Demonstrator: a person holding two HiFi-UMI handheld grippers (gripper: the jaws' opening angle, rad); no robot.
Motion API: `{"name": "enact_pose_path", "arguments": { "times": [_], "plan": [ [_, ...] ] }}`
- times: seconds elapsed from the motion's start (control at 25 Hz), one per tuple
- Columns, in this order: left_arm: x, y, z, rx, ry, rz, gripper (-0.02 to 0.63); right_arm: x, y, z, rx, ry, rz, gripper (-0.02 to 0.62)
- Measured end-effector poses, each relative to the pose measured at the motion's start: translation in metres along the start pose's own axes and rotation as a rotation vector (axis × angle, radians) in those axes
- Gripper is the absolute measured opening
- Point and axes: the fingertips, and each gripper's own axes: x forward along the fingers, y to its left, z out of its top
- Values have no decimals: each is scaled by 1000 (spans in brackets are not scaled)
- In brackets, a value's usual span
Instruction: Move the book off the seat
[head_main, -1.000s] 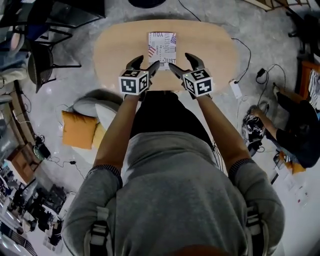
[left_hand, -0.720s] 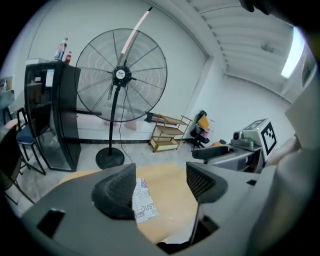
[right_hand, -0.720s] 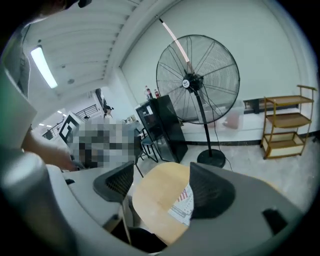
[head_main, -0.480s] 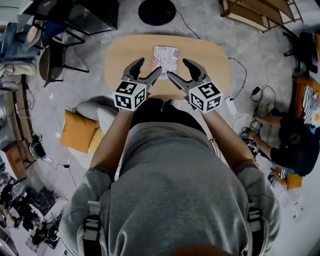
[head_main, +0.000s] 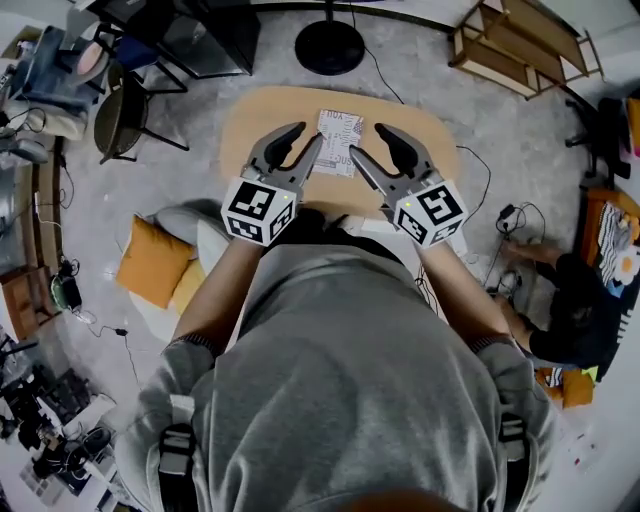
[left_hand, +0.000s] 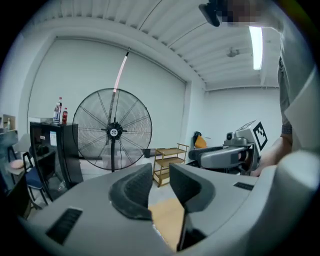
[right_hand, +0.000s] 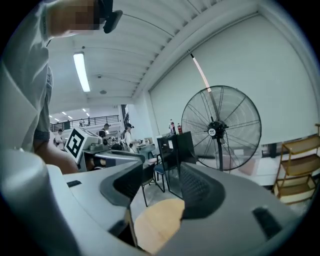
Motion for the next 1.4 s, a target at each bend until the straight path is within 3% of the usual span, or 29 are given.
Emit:
{"name": "enact_pose_path", "arguments": {
  "times": [0.08,0.36,0.52,0.8,1.4],
  "plan": [
    [-9,-2,16,13,-53,20,54,-4,4,11,-6,-18,10,226],
    [-26,-15,45,65,-145,0,15,-17,22,34,-74,-66,34,141],
    [-27,-24,56,88,-164,-36,15,-25,24,47,-109,-100,0,9],
    [-23,-34,72,123,-191,-70,15,-30,18,60,-150,-105,-56,6],
    [-17,-33,72,116,-179,-54,15,-37,14,65,-153,-128,-60,6]
  ]
}}
